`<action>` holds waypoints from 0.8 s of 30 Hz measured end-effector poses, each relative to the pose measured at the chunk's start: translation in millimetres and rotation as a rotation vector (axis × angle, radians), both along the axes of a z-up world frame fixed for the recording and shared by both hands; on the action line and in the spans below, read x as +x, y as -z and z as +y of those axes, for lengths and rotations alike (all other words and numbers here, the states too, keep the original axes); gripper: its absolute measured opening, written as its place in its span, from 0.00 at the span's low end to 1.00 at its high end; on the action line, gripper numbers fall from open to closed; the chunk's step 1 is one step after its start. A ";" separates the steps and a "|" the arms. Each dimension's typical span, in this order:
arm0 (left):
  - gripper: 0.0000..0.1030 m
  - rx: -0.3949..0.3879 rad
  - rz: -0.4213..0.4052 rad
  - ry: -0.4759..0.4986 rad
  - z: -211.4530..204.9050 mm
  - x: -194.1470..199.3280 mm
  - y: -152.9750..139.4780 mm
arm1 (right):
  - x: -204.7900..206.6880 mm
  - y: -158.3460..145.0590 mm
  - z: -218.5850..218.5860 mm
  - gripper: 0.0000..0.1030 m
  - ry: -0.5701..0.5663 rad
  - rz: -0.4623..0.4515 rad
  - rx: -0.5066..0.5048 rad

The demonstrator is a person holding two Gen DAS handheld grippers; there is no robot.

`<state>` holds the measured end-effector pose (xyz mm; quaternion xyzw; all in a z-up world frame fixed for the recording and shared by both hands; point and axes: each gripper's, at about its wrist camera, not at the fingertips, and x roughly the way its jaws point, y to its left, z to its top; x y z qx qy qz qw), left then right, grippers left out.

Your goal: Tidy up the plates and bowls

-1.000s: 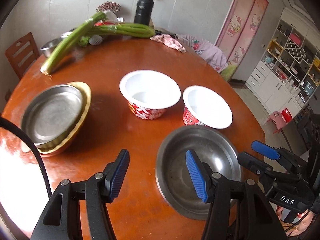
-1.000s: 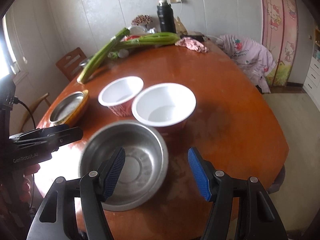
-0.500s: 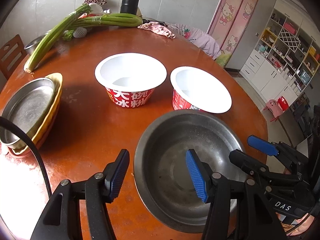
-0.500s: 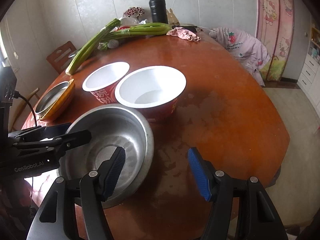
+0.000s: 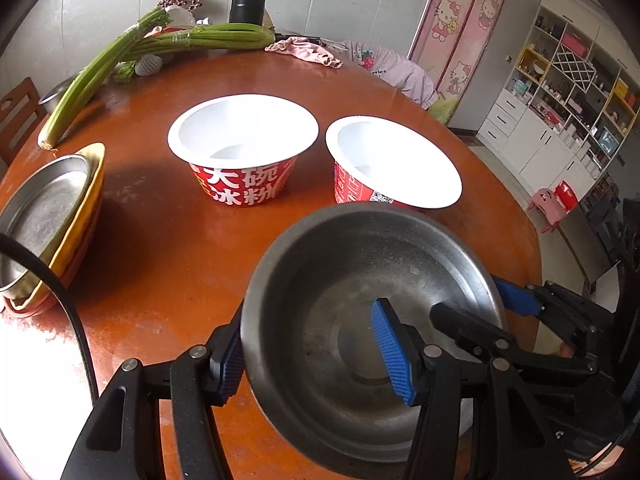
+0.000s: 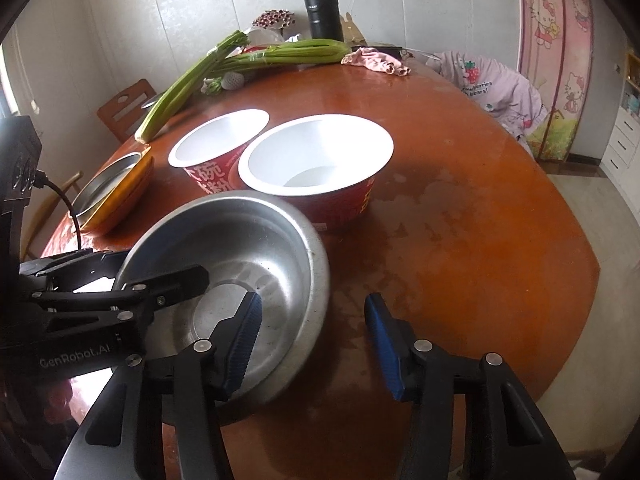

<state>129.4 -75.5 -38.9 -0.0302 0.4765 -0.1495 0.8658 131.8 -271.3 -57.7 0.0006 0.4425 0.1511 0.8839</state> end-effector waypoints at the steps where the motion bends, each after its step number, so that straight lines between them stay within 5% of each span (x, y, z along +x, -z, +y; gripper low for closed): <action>1: 0.55 0.001 0.005 -0.001 0.0 0.5 1.0 | -0.4 0.0 1.4 0.52 -0.003 -0.001 -0.002; 7: 0.46 -0.023 -0.012 0.009 1.0 -2.3 -0.1 | -3.6 -1.8 6.8 0.47 -0.024 -0.012 0.000; 24: 0.47 -0.081 -0.075 -0.071 57.8 -38.1 -28.5 | -24.4 -28.5 52.9 0.46 -0.130 -0.053 0.007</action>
